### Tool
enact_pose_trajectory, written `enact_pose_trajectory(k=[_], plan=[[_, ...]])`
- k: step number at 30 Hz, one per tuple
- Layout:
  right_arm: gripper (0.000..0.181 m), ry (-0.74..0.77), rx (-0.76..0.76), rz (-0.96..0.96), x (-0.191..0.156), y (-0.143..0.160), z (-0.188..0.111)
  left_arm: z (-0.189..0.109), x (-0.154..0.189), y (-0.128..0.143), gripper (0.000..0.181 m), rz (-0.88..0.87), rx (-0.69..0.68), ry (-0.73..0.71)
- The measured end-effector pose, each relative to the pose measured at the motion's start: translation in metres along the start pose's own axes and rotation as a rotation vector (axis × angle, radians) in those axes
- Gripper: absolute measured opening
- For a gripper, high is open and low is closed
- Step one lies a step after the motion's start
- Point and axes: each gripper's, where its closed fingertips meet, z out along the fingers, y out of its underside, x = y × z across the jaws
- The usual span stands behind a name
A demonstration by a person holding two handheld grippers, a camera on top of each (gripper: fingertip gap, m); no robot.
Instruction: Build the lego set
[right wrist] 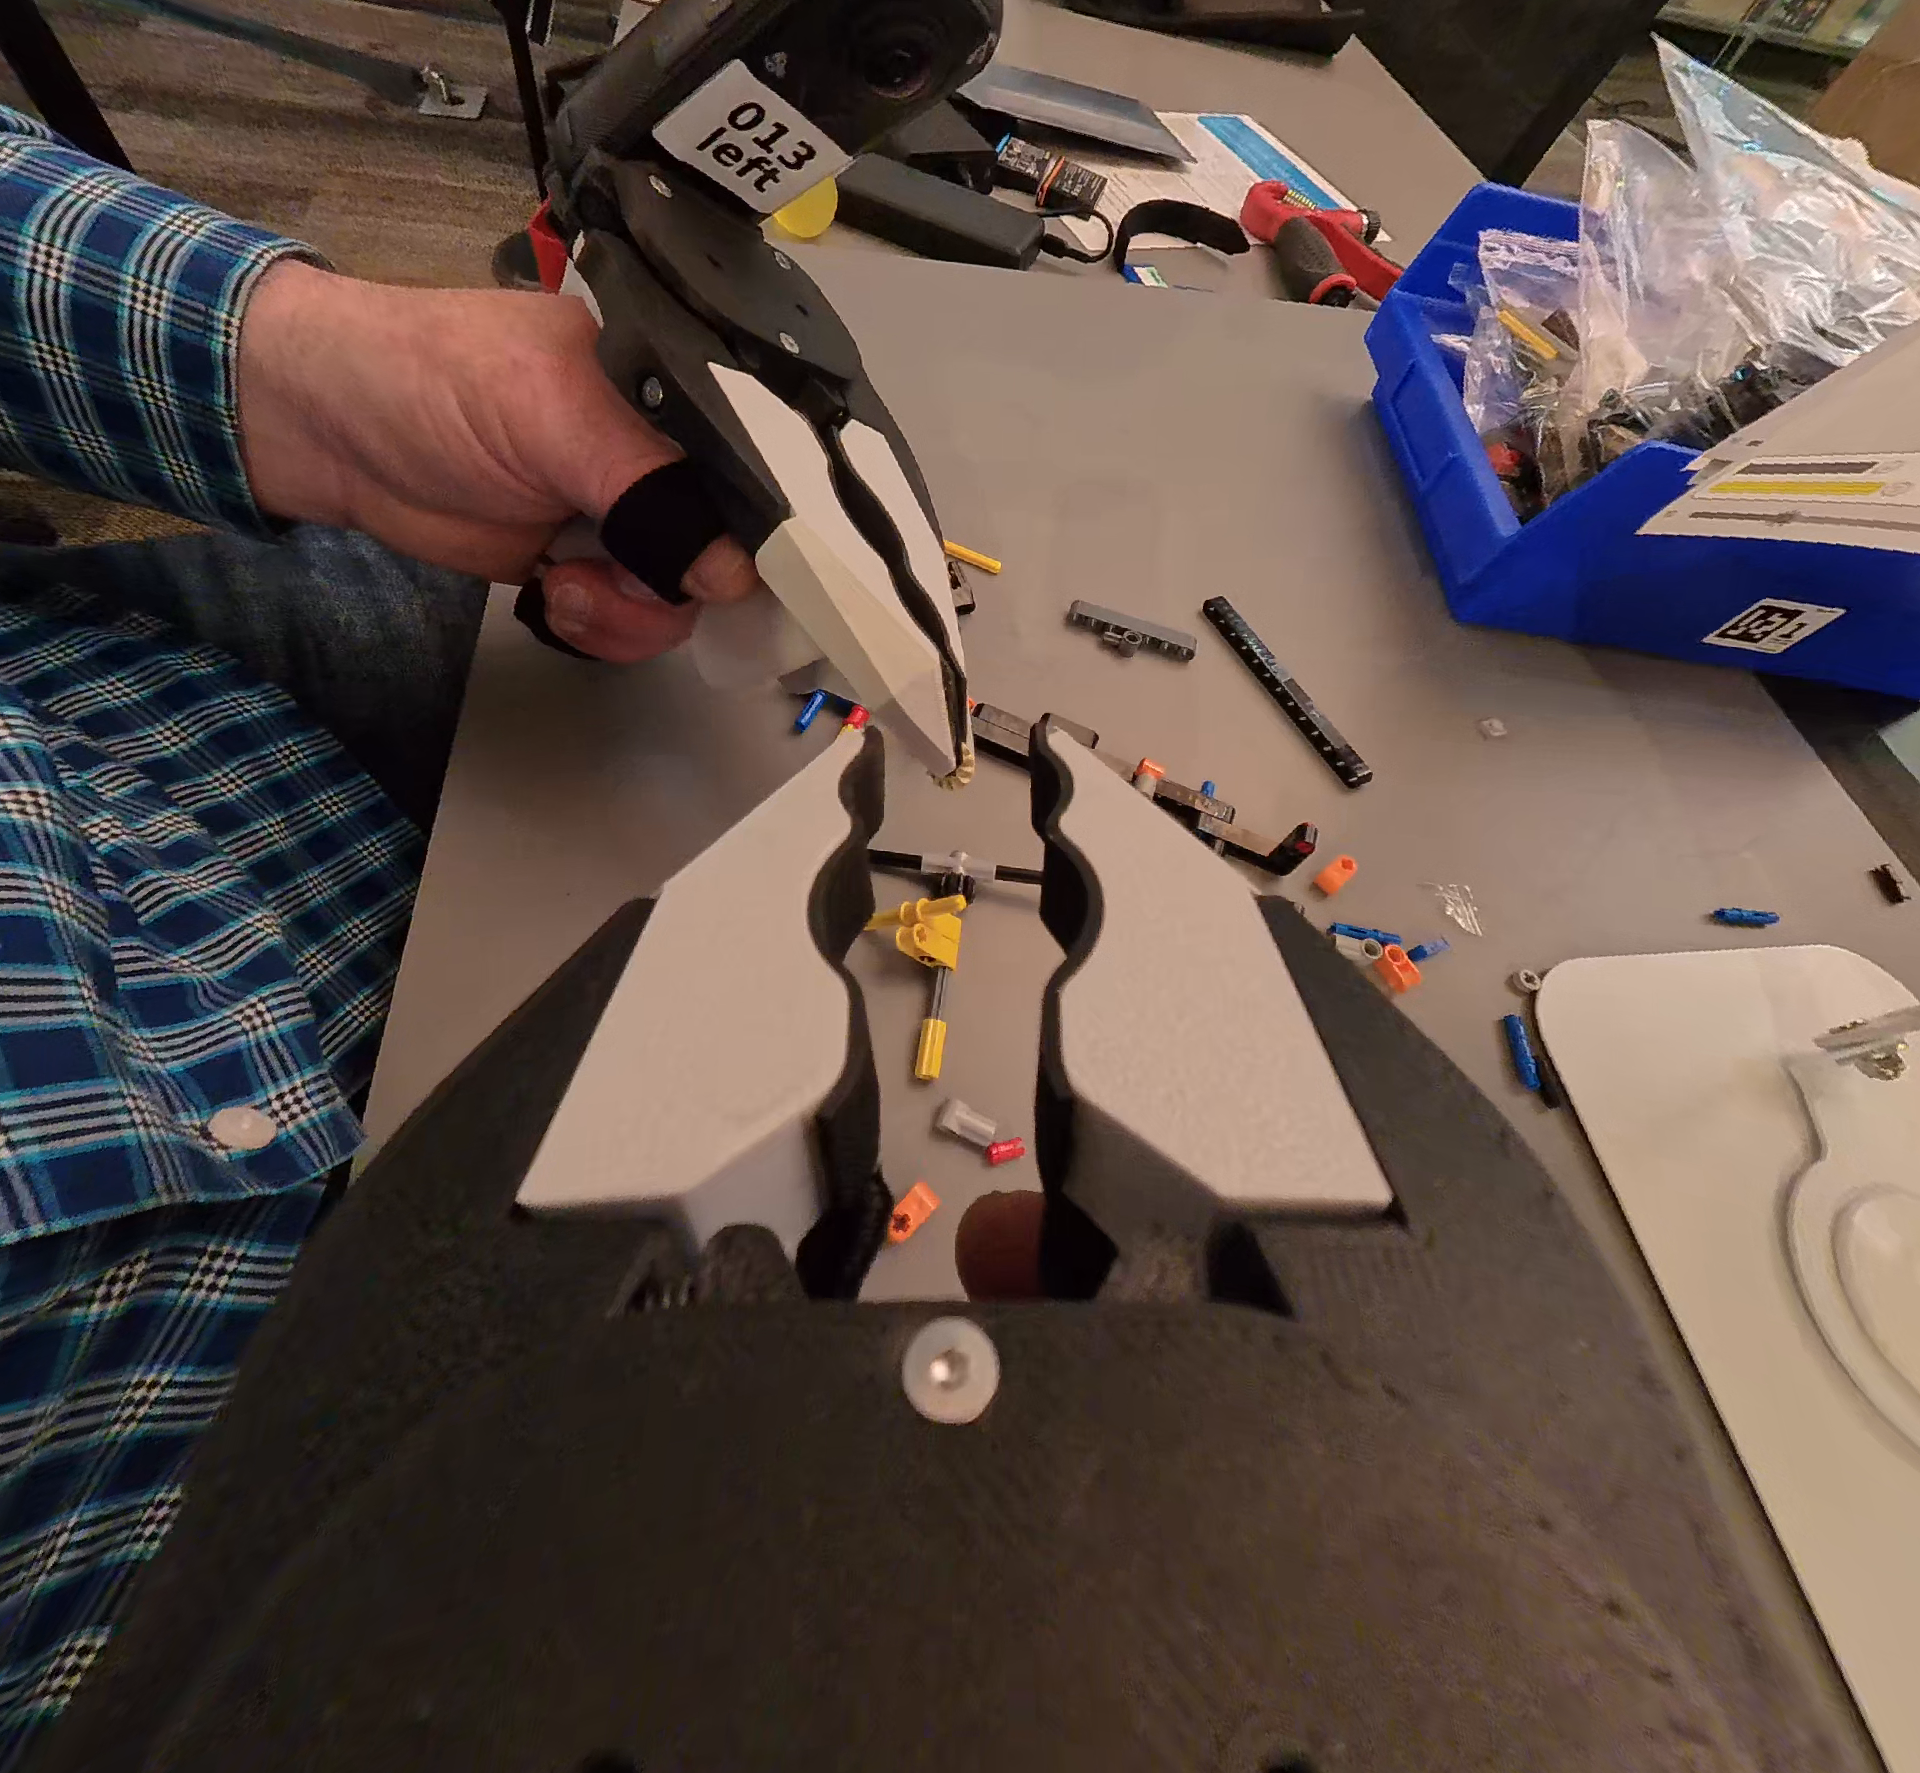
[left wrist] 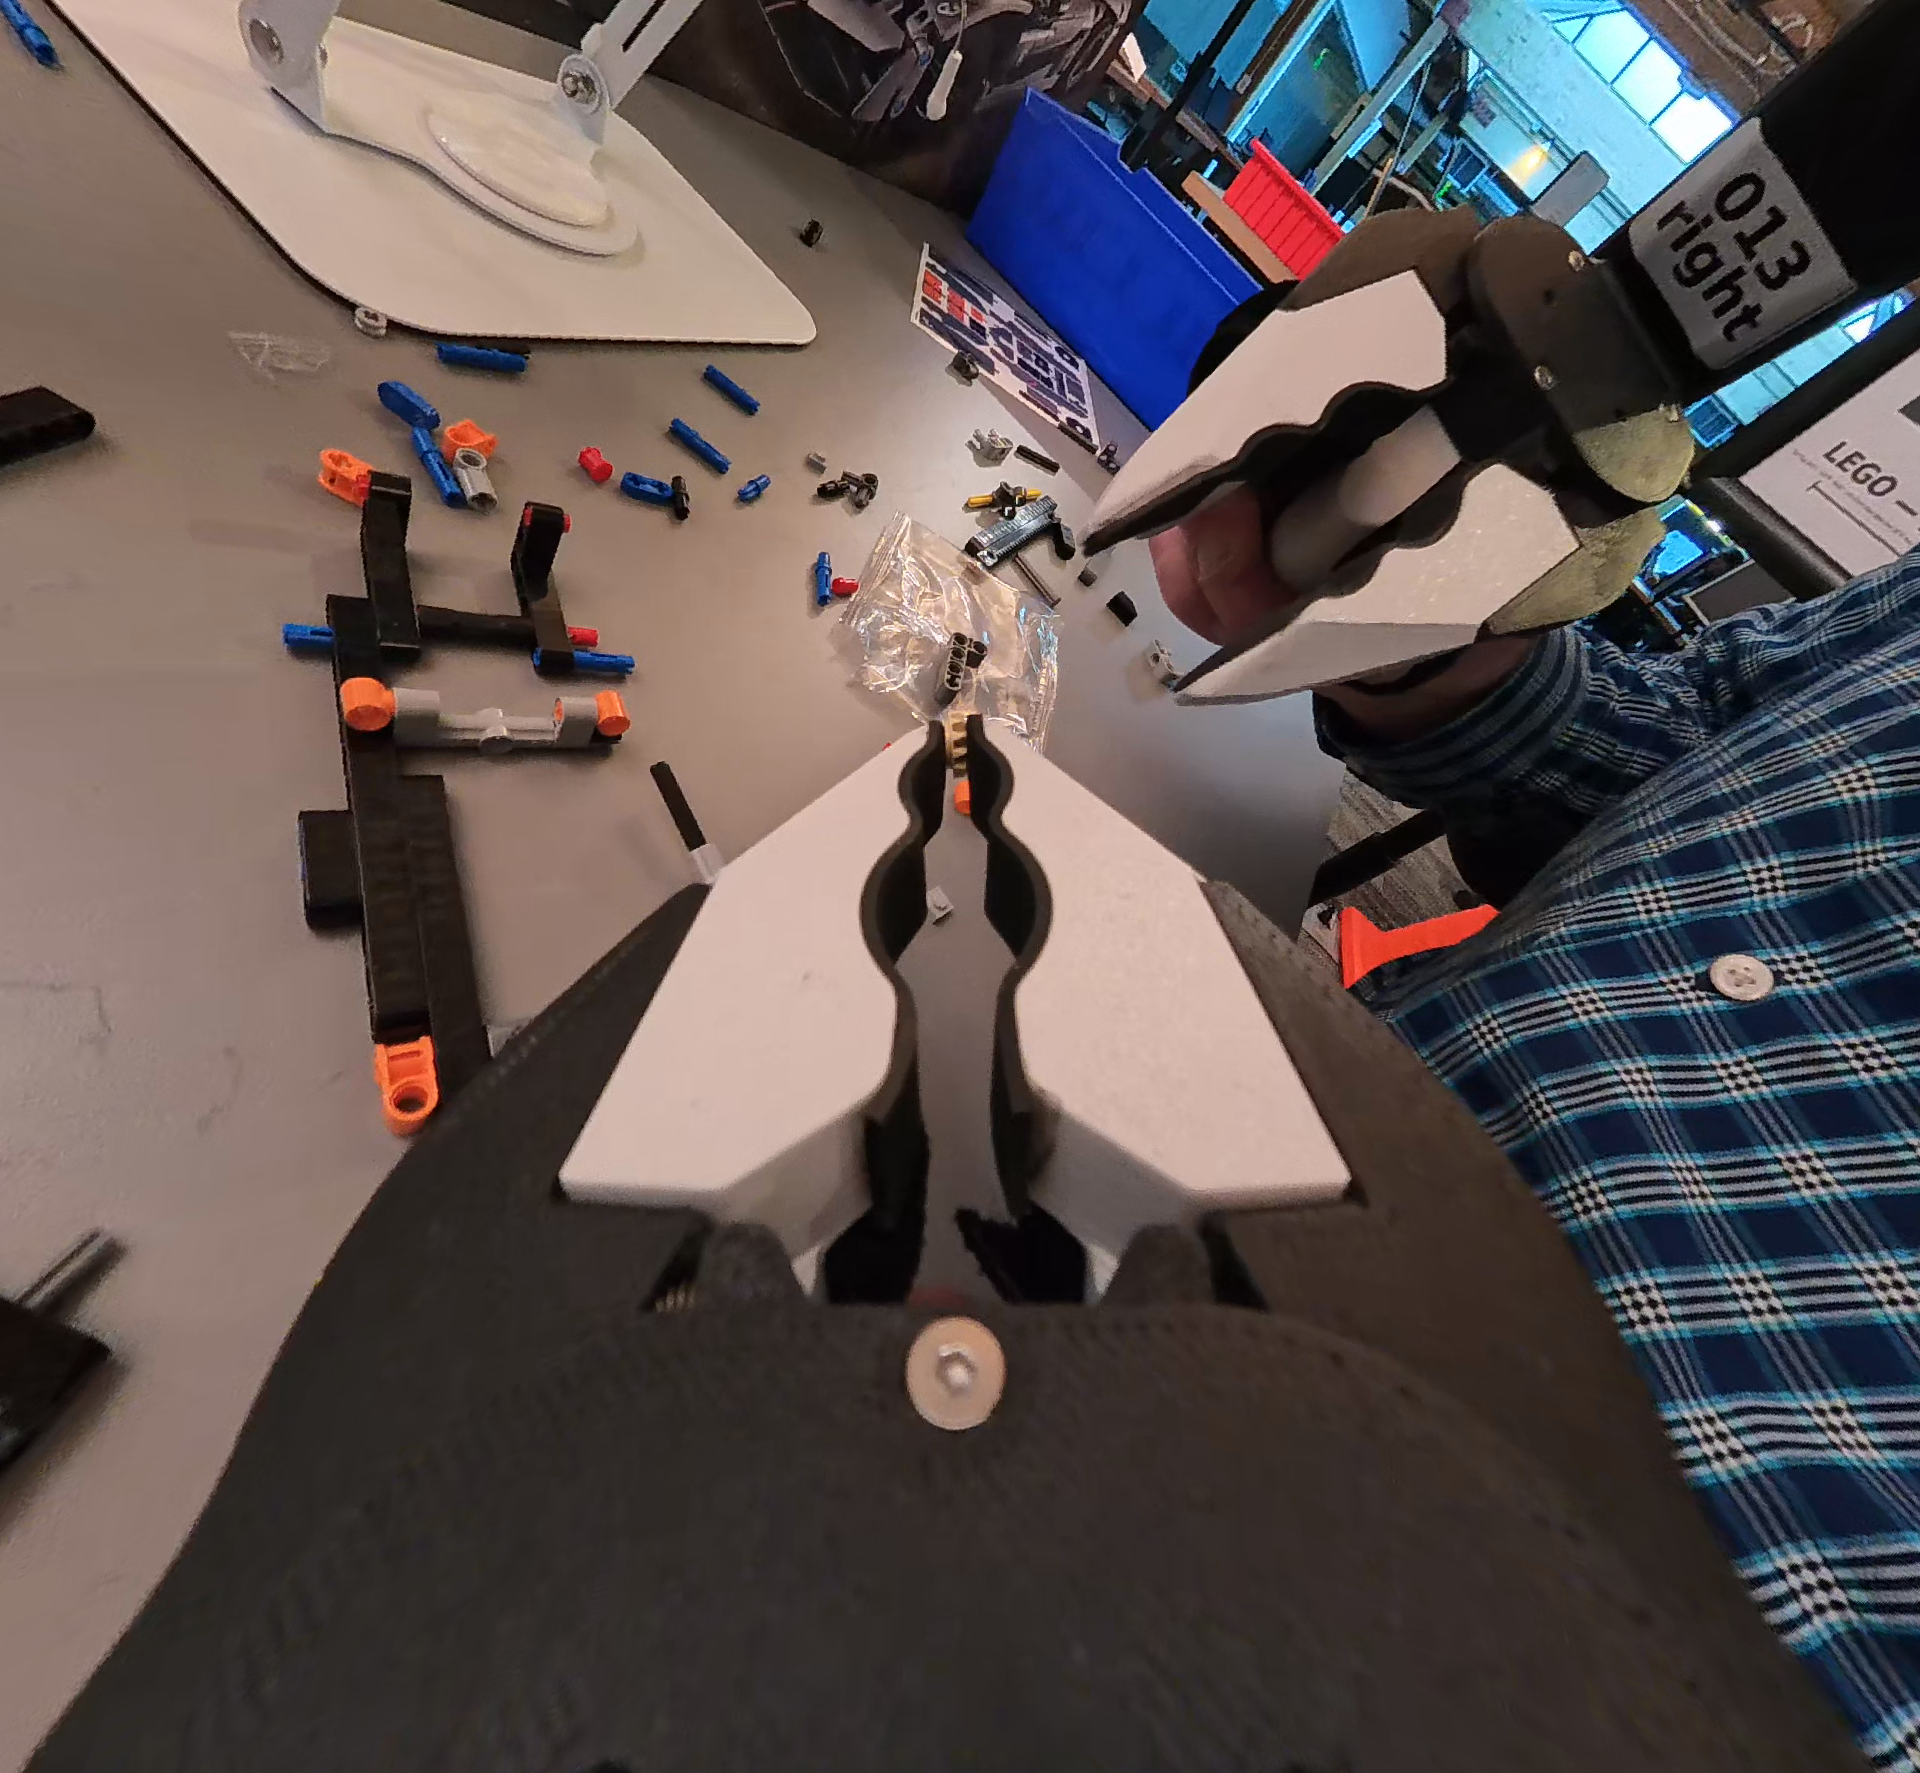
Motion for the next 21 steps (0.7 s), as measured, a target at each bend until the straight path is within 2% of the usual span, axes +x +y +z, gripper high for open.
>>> enact_pose_trajectory(k=[21], plan=[[0.030, 0.004, -0.009, -0.021, -0.0012, 0.0016, 0.0014, -0.0049, 0.0088, -0.0098, 0.001, 0.018, 0.022, 0.003]])
